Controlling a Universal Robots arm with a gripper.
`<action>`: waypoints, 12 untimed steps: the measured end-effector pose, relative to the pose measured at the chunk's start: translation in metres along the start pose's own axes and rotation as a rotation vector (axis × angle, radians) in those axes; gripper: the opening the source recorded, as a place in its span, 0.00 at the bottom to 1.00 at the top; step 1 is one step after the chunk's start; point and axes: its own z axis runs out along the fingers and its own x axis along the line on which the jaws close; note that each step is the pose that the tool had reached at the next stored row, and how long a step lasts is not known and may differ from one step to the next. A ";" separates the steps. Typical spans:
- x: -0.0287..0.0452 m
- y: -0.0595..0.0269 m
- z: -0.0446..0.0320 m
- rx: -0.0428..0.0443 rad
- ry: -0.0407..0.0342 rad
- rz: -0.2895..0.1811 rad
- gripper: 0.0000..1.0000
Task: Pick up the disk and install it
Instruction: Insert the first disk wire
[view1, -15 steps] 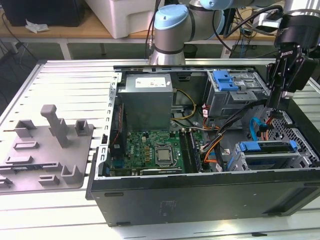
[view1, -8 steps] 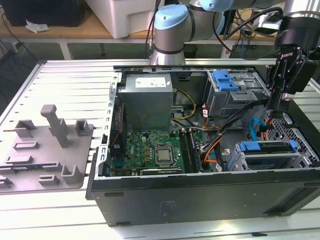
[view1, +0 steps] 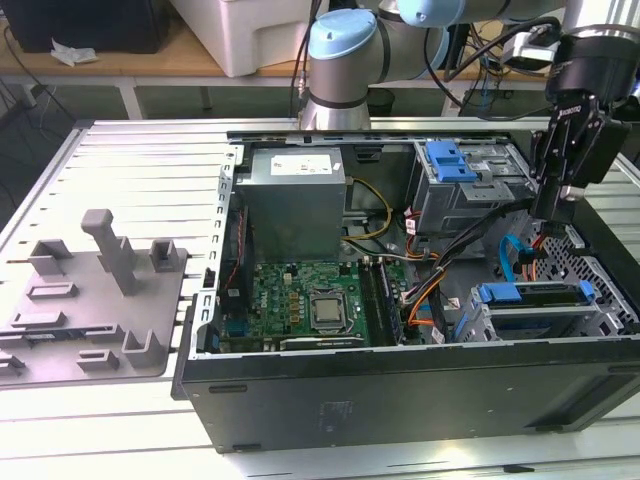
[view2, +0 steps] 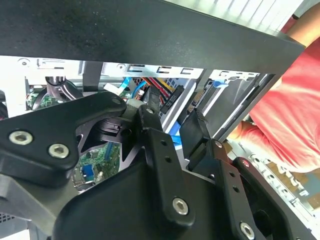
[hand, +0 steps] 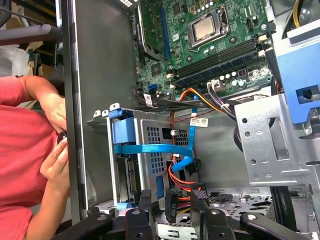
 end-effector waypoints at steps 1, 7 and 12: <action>-0.0004 0.0000 0.0001 0.0006 0.0015 0.001 0.44; -0.0018 -0.0004 0.0014 0.0027 0.0082 0.009 0.44; -0.0026 -0.0005 0.0023 0.0031 0.0140 0.016 0.44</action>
